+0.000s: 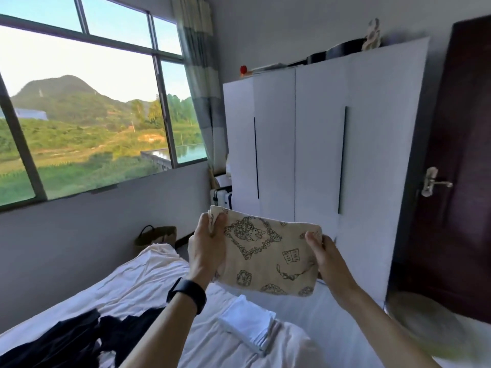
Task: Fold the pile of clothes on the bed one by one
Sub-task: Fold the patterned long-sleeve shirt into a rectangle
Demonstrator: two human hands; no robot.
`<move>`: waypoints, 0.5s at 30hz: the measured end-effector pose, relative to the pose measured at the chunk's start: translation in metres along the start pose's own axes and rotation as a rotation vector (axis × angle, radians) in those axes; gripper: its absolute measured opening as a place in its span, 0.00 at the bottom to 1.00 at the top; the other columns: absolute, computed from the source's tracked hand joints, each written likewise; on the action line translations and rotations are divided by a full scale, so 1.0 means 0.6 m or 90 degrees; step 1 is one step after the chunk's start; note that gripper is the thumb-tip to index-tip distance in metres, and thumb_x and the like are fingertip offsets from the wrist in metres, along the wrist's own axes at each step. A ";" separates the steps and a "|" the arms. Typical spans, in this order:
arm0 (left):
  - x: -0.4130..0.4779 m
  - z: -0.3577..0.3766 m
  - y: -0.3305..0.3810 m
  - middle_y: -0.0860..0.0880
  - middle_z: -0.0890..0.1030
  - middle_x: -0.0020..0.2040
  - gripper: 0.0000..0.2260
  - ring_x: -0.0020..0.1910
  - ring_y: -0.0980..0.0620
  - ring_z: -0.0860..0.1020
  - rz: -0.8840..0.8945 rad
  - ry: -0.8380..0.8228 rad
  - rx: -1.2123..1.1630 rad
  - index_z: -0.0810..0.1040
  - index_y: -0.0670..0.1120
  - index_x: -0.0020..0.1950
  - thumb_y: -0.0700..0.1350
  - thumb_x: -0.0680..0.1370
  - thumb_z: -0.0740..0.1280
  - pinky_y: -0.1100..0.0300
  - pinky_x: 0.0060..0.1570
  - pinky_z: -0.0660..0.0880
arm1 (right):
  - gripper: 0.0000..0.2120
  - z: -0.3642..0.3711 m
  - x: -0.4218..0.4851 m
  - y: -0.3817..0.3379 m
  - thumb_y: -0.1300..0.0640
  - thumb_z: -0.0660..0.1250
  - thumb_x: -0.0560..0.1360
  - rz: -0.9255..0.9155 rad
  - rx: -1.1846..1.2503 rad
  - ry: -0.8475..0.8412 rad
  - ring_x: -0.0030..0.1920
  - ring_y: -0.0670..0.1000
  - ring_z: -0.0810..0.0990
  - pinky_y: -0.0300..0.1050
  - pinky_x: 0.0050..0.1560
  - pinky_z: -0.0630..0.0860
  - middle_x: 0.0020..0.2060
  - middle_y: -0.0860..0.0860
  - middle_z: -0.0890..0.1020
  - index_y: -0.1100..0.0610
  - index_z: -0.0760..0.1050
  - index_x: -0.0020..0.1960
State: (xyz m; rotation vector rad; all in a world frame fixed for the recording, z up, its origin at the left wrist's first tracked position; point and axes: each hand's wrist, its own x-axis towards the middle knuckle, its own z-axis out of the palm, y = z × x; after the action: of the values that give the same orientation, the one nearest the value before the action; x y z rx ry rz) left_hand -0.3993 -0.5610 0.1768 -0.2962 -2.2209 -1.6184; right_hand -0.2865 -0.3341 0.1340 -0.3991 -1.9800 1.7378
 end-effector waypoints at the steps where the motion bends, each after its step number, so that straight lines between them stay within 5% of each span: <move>1: 0.013 0.014 0.003 0.52 0.81 0.37 0.15 0.37 0.49 0.79 -0.006 -0.009 -0.012 0.72 0.49 0.45 0.60 0.81 0.62 0.58 0.33 0.72 | 0.22 0.000 0.000 0.009 0.34 0.66 0.76 -0.008 0.026 0.004 0.55 0.48 0.82 0.51 0.56 0.79 0.54 0.47 0.84 0.49 0.76 0.61; 4: 0.035 0.066 0.016 0.54 0.80 0.38 0.14 0.37 0.53 0.78 0.009 -0.059 -0.031 0.74 0.49 0.46 0.59 0.81 0.63 0.61 0.32 0.69 | 0.10 -0.004 0.007 0.023 0.47 0.63 0.82 -0.065 0.010 0.106 0.54 0.46 0.80 0.40 0.47 0.75 0.52 0.47 0.81 0.52 0.73 0.59; 9: 0.065 0.170 0.035 0.51 0.82 0.39 0.15 0.37 0.51 0.81 0.070 -0.136 -0.060 0.74 0.49 0.46 0.60 0.81 0.63 0.54 0.33 0.78 | 0.13 -0.063 0.079 0.025 0.46 0.54 0.84 -0.133 -0.107 0.290 0.47 0.49 0.79 0.38 0.41 0.70 0.45 0.51 0.79 0.54 0.69 0.54; 15: 0.115 0.336 0.059 0.53 0.81 0.34 0.16 0.31 0.54 0.80 0.195 -0.122 -0.015 0.70 0.50 0.45 0.61 0.81 0.58 0.50 0.30 0.79 | 0.13 -0.217 0.213 -0.006 0.46 0.58 0.83 -0.251 -0.244 0.343 0.42 0.44 0.80 0.39 0.39 0.74 0.40 0.46 0.80 0.55 0.72 0.52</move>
State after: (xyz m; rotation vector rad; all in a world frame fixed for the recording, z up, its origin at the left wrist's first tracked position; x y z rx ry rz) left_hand -0.4836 -0.3622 0.1821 -0.7853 -2.1618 -1.5026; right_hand -0.3261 -0.1595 0.1687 -0.4997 -1.8204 0.8905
